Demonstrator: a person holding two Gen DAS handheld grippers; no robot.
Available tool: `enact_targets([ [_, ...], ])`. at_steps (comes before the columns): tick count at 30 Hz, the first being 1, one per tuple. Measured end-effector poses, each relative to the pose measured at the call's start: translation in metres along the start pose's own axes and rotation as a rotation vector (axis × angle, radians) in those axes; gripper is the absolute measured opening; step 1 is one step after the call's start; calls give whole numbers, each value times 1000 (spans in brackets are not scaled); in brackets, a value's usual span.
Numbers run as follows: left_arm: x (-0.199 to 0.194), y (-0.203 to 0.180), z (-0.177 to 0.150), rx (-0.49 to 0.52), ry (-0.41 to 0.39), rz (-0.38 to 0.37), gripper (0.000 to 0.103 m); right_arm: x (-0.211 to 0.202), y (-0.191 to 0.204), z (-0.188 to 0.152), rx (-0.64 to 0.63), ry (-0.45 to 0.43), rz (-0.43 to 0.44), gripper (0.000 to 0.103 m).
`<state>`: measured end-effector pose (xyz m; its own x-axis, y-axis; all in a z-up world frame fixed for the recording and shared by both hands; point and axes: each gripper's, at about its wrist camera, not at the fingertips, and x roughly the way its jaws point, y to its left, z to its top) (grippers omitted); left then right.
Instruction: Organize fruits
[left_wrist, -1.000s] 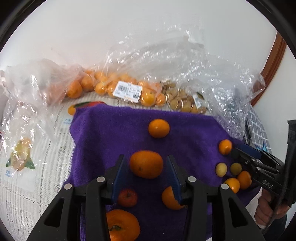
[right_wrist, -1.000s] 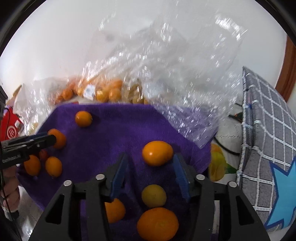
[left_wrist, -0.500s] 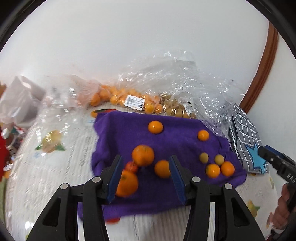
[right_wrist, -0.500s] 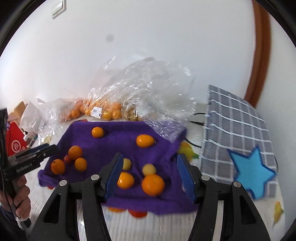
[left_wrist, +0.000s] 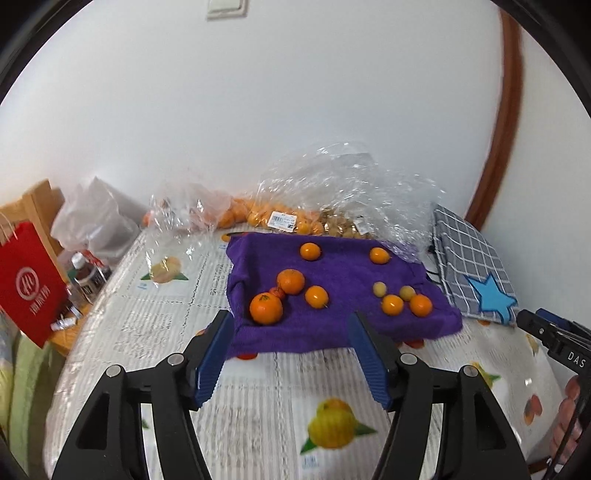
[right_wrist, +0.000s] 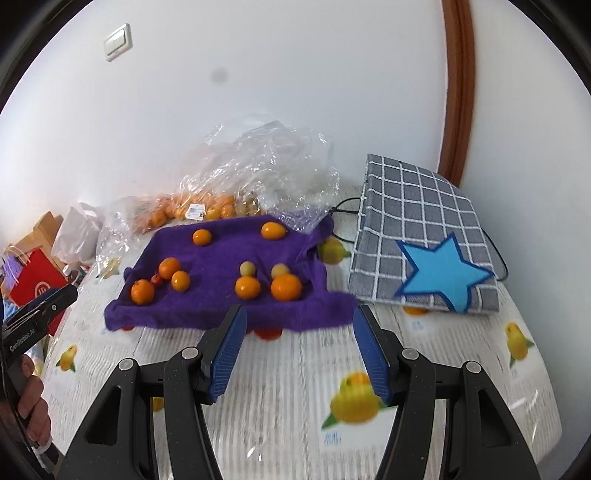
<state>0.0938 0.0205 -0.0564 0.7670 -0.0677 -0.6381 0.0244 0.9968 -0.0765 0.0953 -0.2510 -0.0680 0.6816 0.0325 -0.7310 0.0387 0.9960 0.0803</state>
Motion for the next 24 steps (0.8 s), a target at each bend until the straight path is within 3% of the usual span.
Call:
enact_targets([
  [1, -7, -3, -1, 6, -8, 2, 64, -5, 0, -3, 3, 1, -6, 73],
  [3, -21, -7, -4, 14, -23, -4, 68, -22, 0, -12, 15, -24, -24, 78],
  [5, -32, -12, -6, 15, -34, -3, 69, -39, 1, -18, 4, -62, -35, 92],
  [7, -42, -19, -8, 25, -38, -20, 71, -57, 1, -24, -5, -99, -43, 95],
  [17, -75, -45, -16, 76, -81, 10, 84, -102, -5, -35, 12, -161, -29, 100],
  [24, -87, -48, -16, 82, -103, 23, 85, -116, -6, -37, 5, -173, -51, 100],
])
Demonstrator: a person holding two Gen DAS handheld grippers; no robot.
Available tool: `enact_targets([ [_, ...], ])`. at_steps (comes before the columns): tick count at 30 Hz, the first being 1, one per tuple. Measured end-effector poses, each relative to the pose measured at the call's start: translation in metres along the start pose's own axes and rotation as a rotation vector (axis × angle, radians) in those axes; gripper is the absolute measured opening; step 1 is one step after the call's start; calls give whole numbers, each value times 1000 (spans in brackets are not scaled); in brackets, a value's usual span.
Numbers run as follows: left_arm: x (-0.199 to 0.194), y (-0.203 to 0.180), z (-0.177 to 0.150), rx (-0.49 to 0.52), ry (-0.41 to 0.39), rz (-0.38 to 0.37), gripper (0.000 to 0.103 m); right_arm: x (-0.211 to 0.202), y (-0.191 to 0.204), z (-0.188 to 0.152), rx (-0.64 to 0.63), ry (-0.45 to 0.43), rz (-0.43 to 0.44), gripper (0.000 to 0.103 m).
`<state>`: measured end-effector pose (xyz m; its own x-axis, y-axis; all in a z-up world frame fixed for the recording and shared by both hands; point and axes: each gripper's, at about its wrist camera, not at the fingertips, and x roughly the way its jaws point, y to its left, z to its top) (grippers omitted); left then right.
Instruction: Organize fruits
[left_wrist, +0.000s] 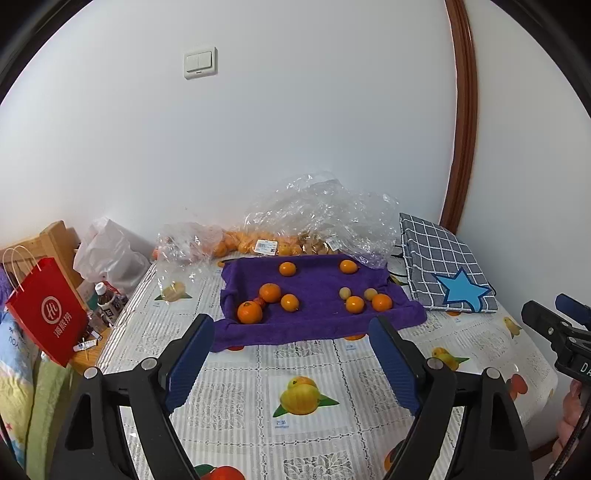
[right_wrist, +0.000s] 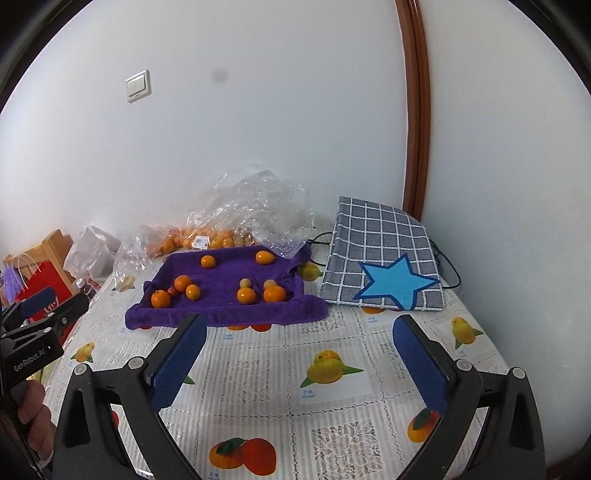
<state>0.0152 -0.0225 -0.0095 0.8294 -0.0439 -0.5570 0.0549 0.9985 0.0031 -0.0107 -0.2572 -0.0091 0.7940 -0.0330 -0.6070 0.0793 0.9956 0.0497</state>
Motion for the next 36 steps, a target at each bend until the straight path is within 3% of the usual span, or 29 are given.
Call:
enact_targets([
  [36, -2, 8, 1, -22, 23, -5, 85, -6, -11, -9, 19, 12, -23, 100],
])
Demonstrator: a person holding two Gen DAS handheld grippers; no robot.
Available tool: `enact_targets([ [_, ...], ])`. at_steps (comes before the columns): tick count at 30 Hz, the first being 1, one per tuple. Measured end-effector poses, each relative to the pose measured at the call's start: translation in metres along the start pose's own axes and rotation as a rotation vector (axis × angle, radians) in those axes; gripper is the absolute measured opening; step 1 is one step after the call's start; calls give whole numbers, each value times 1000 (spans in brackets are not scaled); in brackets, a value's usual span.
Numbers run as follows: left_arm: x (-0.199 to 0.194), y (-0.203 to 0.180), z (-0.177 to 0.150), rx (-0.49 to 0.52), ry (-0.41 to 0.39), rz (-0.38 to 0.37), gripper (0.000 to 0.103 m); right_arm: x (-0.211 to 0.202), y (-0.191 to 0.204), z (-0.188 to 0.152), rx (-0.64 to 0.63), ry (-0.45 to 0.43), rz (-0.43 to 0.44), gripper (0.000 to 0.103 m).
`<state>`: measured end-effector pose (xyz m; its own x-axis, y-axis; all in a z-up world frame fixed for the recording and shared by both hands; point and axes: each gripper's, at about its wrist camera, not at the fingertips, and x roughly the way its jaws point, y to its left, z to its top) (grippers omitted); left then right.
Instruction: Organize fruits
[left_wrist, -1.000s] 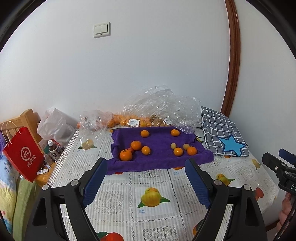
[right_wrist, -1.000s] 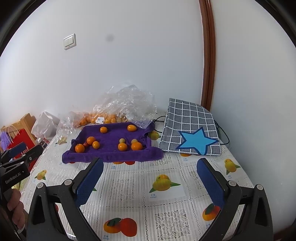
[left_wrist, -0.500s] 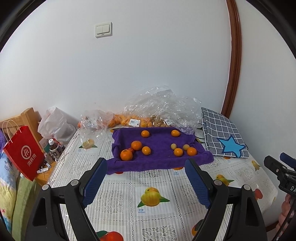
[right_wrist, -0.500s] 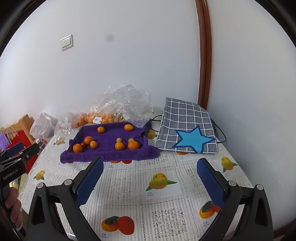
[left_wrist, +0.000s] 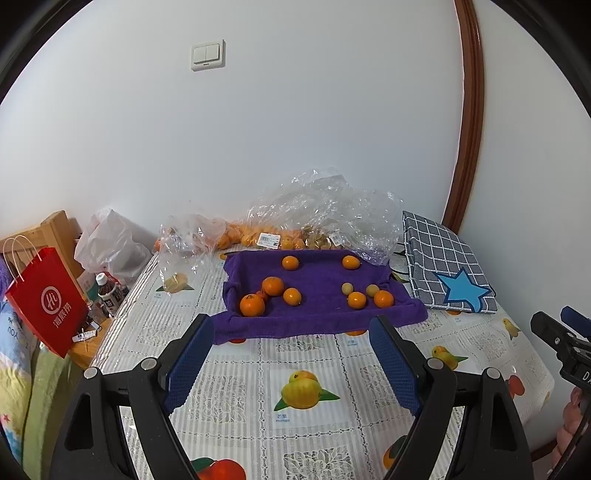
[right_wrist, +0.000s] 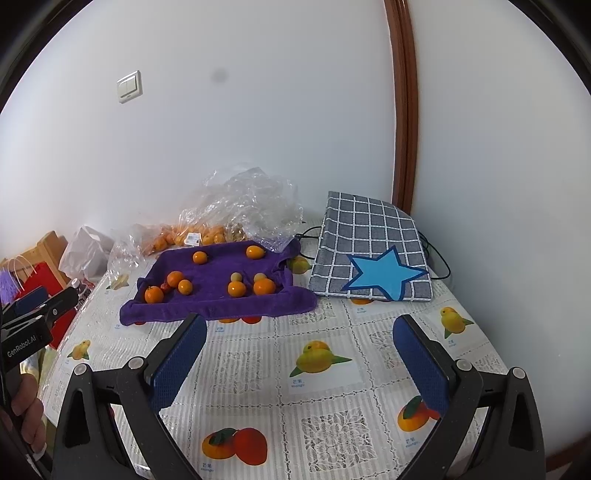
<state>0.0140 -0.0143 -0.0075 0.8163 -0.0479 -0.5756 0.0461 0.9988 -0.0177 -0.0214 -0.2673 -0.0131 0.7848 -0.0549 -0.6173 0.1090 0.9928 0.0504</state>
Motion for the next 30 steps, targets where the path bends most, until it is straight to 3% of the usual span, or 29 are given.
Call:
enact_targets([
  [30, 0, 1, 0, 1, -7, -2, 85, -3, 0, 0, 7, -3, 9, 100],
])
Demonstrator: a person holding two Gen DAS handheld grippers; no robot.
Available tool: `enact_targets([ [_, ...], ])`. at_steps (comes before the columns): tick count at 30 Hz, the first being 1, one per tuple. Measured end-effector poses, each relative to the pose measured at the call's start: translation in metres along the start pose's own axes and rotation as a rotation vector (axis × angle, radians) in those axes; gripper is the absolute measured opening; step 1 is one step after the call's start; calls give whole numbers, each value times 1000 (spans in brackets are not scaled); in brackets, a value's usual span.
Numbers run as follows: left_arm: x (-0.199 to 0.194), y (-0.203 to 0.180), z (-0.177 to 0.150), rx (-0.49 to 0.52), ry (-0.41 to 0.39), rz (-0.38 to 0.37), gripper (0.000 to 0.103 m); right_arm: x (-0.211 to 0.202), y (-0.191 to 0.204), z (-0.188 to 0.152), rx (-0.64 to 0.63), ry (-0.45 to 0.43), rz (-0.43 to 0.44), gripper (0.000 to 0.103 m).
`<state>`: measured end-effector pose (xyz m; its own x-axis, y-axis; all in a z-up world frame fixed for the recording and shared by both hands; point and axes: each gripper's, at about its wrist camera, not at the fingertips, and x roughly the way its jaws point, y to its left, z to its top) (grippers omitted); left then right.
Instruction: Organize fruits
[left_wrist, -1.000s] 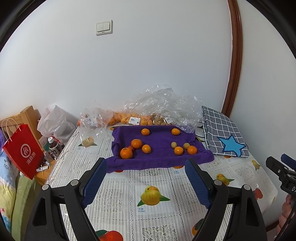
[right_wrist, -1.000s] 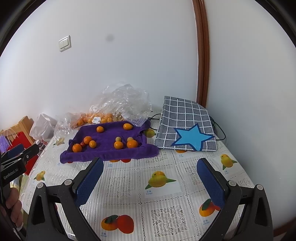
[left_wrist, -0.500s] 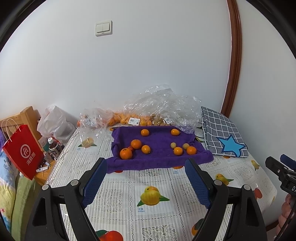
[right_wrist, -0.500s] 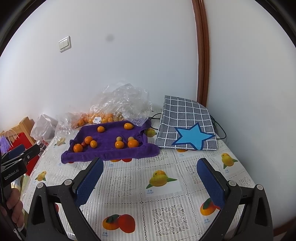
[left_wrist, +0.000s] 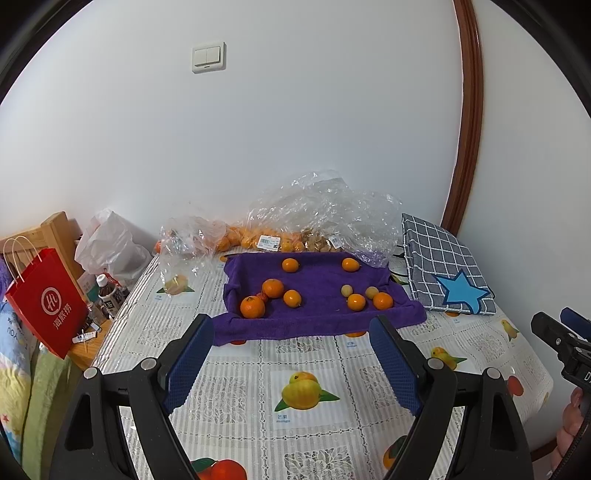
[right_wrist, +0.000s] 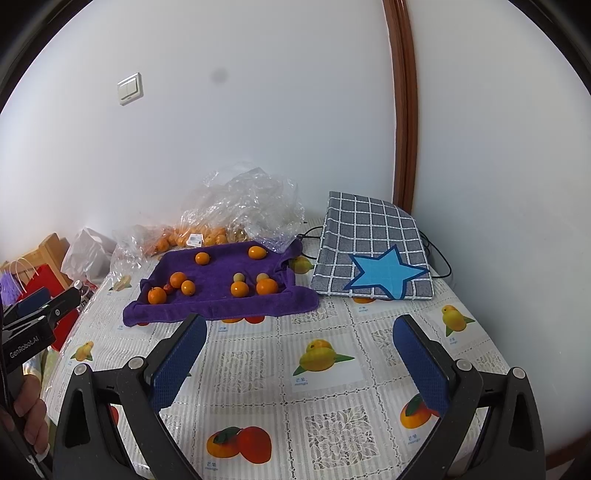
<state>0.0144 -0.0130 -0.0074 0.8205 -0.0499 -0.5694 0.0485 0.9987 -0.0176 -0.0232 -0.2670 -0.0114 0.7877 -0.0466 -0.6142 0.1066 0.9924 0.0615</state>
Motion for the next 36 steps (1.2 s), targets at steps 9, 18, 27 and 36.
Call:
enact_targets([
  [9, -1, 0, -1, -1, -9, 3, 86, -5, 5, -1, 0, -6, 4, 100],
  [18, -4, 0, 0, -5, -13, 1, 86, -6, 6, -1, 1, -6, 3, 100],
  [27, -6, 0, 0, -11, -15, -1, 86, -8, 7, -1, -3, -9, 8, 100],
  [36, -4, 0, -2, -20, -11, 5, 86, -6, 11, -2, -11, -5, 10, 100],
])
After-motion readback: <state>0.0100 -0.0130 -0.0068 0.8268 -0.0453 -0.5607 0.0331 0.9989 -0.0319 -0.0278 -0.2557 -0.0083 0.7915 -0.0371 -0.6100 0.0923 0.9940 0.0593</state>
